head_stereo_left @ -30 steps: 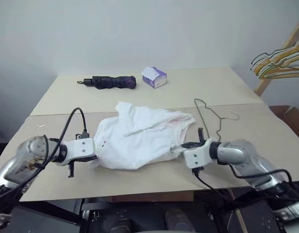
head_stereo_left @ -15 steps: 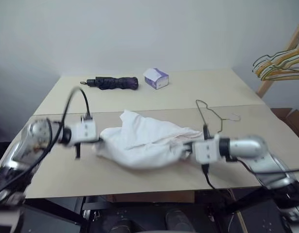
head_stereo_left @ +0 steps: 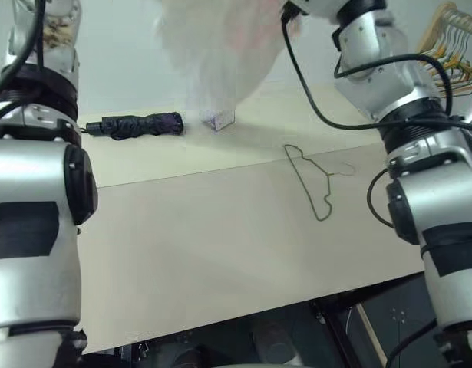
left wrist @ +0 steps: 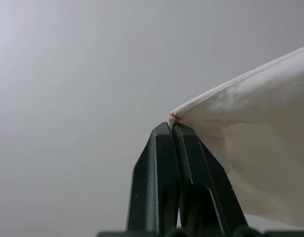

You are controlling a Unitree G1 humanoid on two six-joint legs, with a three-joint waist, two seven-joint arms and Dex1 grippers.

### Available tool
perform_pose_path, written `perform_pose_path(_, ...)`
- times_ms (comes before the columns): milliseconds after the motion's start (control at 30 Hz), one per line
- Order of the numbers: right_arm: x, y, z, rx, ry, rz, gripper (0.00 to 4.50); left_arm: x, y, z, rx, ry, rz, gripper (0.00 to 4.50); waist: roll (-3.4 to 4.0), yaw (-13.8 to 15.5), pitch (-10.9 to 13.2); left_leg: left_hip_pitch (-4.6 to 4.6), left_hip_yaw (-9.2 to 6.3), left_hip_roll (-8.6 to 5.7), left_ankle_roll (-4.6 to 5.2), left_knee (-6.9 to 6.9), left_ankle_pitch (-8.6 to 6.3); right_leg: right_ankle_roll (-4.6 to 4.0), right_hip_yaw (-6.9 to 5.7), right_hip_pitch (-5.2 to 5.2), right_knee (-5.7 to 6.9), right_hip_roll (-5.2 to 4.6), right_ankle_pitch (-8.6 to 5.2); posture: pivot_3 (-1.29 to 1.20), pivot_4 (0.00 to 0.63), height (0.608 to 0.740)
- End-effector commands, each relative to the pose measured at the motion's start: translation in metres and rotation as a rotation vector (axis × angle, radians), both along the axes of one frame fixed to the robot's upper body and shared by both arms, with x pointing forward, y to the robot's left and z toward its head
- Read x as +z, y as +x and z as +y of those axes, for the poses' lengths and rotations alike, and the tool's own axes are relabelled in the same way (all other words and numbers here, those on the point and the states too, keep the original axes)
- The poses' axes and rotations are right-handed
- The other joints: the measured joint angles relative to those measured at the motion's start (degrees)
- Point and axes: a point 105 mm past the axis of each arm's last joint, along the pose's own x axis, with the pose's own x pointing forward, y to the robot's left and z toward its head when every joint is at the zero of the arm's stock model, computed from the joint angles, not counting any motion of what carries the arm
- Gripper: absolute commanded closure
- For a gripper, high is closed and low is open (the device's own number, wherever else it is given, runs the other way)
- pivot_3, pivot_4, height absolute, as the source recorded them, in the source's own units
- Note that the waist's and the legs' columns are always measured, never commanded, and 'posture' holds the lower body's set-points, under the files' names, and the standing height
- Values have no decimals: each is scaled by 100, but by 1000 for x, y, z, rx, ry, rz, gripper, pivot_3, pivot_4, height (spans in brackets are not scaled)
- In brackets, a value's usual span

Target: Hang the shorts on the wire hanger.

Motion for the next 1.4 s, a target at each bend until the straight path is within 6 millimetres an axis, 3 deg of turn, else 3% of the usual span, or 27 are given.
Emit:
perform_pose_path(33,-46,9,-7,73,-78,135,4500,-33,9,-6,-134,82,69,4474,-1,-17,-8,2,7,-10,8,20,-4,10,5,18,-20,-7,6,-332,0,740)
perform_pose_path(100,-83,13,-7,119,-164,241,4500,-65,13,-15,-230,170,129,4474,0,-15,-13,8,6,-24,29,54,-15,19,6,40,-25,-12,9,-330,0,740)
perform_pose_path(167,-136,5,-3,217,-295,371,4500,-110,13,-15,-351,199,229,4474,0,-34,-13,7,0,-33,56,99,-30,25,6,47,-17,-14,6,-328,0,740)
perform_pose_path(233,-170,-5,-2,288,-378,454,4500,-139,7,-14,-437,217,306,4474,0,-77,-13,8,-4,-36,60,106,-24,23,8,46,-3,-15,7,-328,0,740)
perform_pose_path(300,-204,-15,-3,335,-445,540,4500,-171,-7,-15,-499,304,392,4474,0,-129,-13,9,-7,-39,61,102,-5,17,10,41,9,-15,18,-326,0,740)
perform_pose_path(367,-245,-30,-7,382,-524,644,4500,-217,-25,-11,-537,401,571,4474,0,-234,-13,14,-5,-41,58,115,-1,14,19,38,34,-14,21,-320,0,740)
perform_pose_path(467,-282,-44,-14,395,-614,741,4500,-277,-53,2,-509,602,847,4474,0,-282,-14,74,5,-26,58,113,0,11,27,72,61,-1,22,-310,0,740)
perform_pose_path(600,-311,-59,-22,391,-744,815,4500,-325,-96,12,-571,706,1143,4474,3,-206,-11,166,-3,3,50,106,13,23,19,157,61,27,15,-305,0,740)
perform_pose_path(733,-331,-73,-27,398,-818,853,4500,-356,-143,17,-671,843,1376,4474,4,-133,-12,277,-13,40,39,74,1,11,0,298,-12,44,1,-306,4,740)
perform_pose_path(867,-344,-82,-35,374,-863,873,4500,-367,-179,13,-767,912,1519,4474,5,-27,-11,268,-14,43,48,73,-12,4,1,285,-27,47,-6,-314,9,740)
perform_pose_path(1067,-351,-94,-43,361,-895,876,4500,-379,-240,-9,-976,973,1656,4474,8,92,-4,269,-9,48,45,74,-18,-3,2,292,-29,48,-10,-333,19,740)
perform_pose_path(1233,-353,-113,-47,392,-921,873,4500,-376,-260,-23,-1042,956,1670,4474,9,222,3,272,-3,59,4,81,-43,-51,0,305,-23,52,-37,-330,25,740)
perform_pose_path(1333,-353,-130,-43,454,-940,875,4500,-383,-263,-19,-1018,970,1702,4474,11,286,5,274,2,61,3,86,-44,-63,0,307,-25,51,-43,-327,27,740)
perform_pose_path(1400,-353,-137,-41,483,-939,890,3823,-385,-263,-14,-1003,976,1726,4274,8,318,8,270,5,64,3,85,-45,-65,0,307,-25,51,-44,-324,28,740)
